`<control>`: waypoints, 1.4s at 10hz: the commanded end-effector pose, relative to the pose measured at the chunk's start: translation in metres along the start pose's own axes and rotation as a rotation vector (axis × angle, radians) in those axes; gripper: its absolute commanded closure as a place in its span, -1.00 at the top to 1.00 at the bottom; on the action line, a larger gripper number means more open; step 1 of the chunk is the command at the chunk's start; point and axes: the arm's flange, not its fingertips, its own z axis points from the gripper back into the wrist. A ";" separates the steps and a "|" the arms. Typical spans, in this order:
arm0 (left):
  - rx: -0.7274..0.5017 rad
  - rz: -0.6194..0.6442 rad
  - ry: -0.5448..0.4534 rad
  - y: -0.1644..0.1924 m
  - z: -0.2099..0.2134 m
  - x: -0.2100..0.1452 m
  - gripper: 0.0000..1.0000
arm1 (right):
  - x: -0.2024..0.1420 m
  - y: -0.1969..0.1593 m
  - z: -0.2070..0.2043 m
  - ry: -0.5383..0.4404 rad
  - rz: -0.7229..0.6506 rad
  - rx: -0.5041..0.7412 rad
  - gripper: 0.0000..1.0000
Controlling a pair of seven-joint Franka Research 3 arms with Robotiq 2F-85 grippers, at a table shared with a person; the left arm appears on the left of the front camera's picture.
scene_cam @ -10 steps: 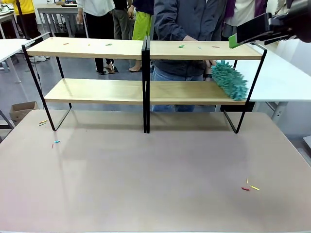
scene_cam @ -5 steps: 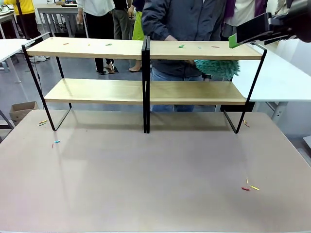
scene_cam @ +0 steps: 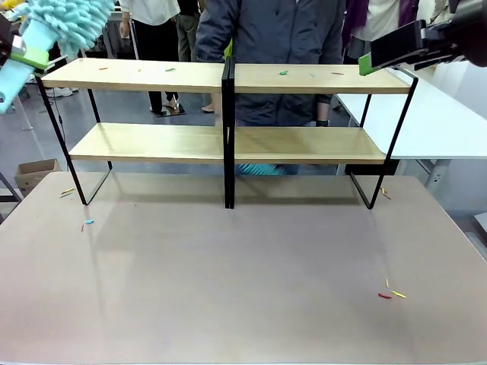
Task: Clean the shelves.
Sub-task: Clean another randomly selected level of the Shelf with the Duster.
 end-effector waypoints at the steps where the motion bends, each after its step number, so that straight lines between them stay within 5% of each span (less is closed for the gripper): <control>1: -0.042 -0.022 -0.034 0.005 0.021 0.004 -0.74 | 0.001 0.000 0.000 -0.004 -0.001 -0.011 1.00; 3: 0.118 -0.040 0.082 -0.015 -0.017 0.000 -0.74 | 0.001 0.000 0.000 -0.004 -0.001 -0.011 1.00; 6: 0.299 -0.139 0.371 -0.065 -0.089 0.084 -0.74 | 0.001 0.000 0.000 -0.004 -0.001 -0.011 1.00; 10: 0.568 0.024 0.378 -0.064 -0.163 0.140 -0.74 | 0.001 0.000 0.000 -0.004 -0.001 -0.011 1.00; 14: 0.623 0.066 0.429 -0.036 -0.186 0.145 -0.74 | 0.001 0.000 0.000 -0.004 -0.001 -0.011 1.00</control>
